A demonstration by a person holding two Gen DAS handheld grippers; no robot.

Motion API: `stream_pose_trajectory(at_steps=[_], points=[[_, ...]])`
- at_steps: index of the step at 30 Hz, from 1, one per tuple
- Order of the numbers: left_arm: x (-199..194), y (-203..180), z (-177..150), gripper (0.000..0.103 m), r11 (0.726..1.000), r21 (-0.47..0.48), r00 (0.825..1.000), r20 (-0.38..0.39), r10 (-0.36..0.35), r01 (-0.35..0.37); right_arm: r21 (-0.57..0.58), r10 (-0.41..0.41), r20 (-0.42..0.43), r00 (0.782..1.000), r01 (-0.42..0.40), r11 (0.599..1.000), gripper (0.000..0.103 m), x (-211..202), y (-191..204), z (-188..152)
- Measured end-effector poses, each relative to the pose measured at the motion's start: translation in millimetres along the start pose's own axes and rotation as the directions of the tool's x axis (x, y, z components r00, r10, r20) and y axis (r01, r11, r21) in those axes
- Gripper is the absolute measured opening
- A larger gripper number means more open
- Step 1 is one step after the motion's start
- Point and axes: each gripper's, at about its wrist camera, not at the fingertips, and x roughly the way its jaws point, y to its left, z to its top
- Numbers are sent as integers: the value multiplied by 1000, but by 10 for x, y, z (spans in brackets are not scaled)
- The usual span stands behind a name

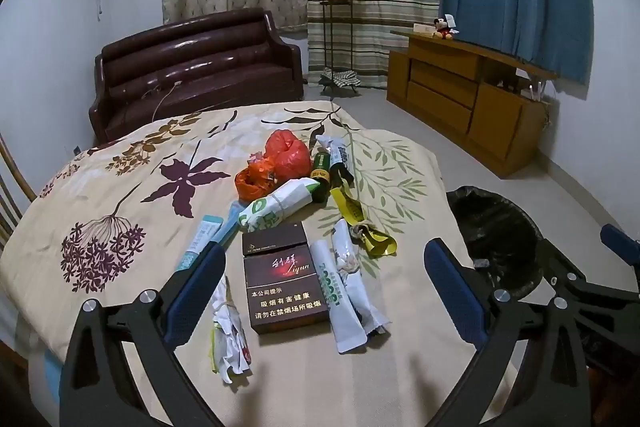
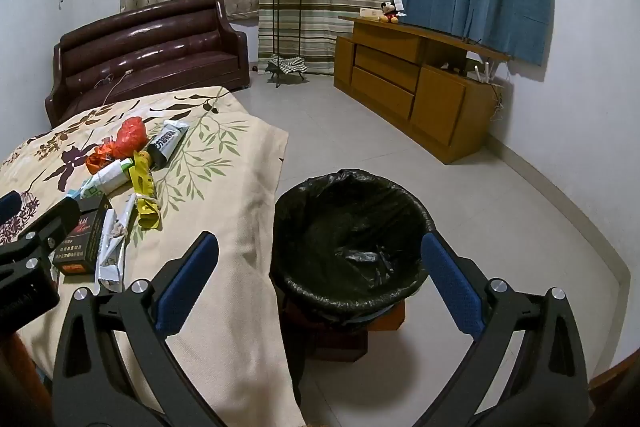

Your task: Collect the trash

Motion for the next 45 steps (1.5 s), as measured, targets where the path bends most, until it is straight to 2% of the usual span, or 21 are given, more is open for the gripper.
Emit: stream_pose_trajectory(at_steps=[45], points=[[5, -4, 6, 97, 1000, 10, 1000, -1, 4, -4, 4, 3, 3, 1000, -3, 1000, 99, -11, -17, 18]])
